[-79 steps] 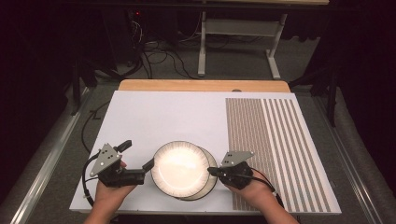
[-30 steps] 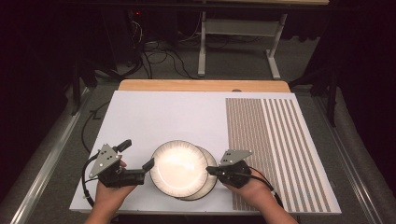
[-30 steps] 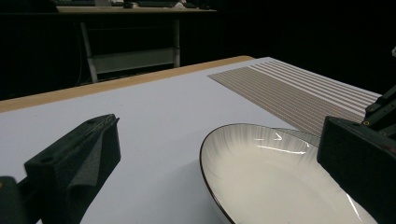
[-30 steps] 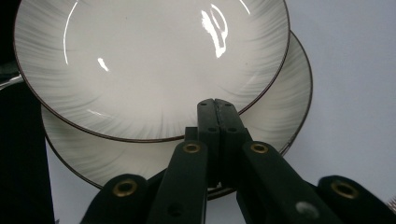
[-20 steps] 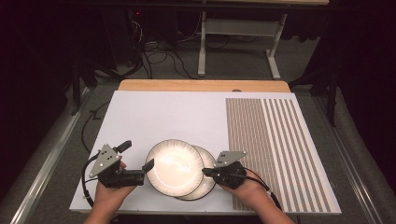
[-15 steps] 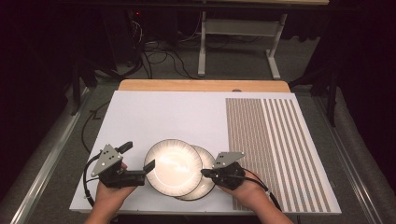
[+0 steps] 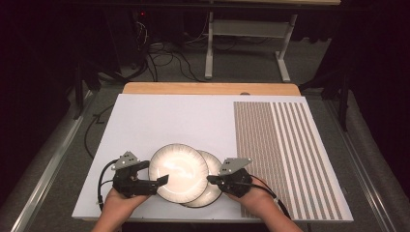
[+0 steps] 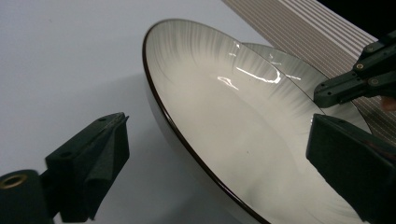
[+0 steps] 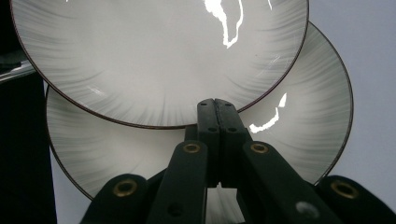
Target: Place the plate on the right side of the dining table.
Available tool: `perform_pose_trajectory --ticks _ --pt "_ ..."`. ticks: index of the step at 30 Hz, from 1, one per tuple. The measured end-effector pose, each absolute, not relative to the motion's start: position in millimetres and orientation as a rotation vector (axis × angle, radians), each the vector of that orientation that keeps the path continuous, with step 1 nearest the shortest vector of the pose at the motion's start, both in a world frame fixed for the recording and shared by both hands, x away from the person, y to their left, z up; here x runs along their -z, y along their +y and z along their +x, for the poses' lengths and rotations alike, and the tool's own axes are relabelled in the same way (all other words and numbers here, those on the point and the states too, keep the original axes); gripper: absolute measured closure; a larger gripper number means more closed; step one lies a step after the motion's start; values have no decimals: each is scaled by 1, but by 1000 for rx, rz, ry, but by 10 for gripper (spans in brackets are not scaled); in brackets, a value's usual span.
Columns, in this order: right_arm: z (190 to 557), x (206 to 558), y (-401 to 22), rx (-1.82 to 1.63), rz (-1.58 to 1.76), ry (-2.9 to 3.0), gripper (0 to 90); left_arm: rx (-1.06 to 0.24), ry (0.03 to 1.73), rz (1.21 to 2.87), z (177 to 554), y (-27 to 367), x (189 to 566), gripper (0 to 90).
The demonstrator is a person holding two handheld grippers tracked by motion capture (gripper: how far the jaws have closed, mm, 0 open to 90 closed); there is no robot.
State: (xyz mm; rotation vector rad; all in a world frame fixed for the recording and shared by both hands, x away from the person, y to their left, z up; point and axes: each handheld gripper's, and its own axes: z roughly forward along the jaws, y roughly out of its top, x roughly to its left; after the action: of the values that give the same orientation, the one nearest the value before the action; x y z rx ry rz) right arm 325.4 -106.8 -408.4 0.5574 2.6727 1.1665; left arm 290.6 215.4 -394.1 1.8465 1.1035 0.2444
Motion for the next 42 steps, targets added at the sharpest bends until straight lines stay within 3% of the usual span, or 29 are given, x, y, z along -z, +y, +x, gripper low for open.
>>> perform_pose_trajectory --ticks 7,10,21,42 --pt "325 408 -107 -1166 554 2673 900 -139 1170 1844 293 215 395 190" --pt "325 408 -107 -1158 549 2673 900 -98 1184 1844 294 214 397 316" --pt "326 408 -106 -1165 555 2669 900 26 1285 1799 301 217 402 526" --pt "324 404 -110 -1190 569 2646 900 85 1320 1728 304 222 405 667"
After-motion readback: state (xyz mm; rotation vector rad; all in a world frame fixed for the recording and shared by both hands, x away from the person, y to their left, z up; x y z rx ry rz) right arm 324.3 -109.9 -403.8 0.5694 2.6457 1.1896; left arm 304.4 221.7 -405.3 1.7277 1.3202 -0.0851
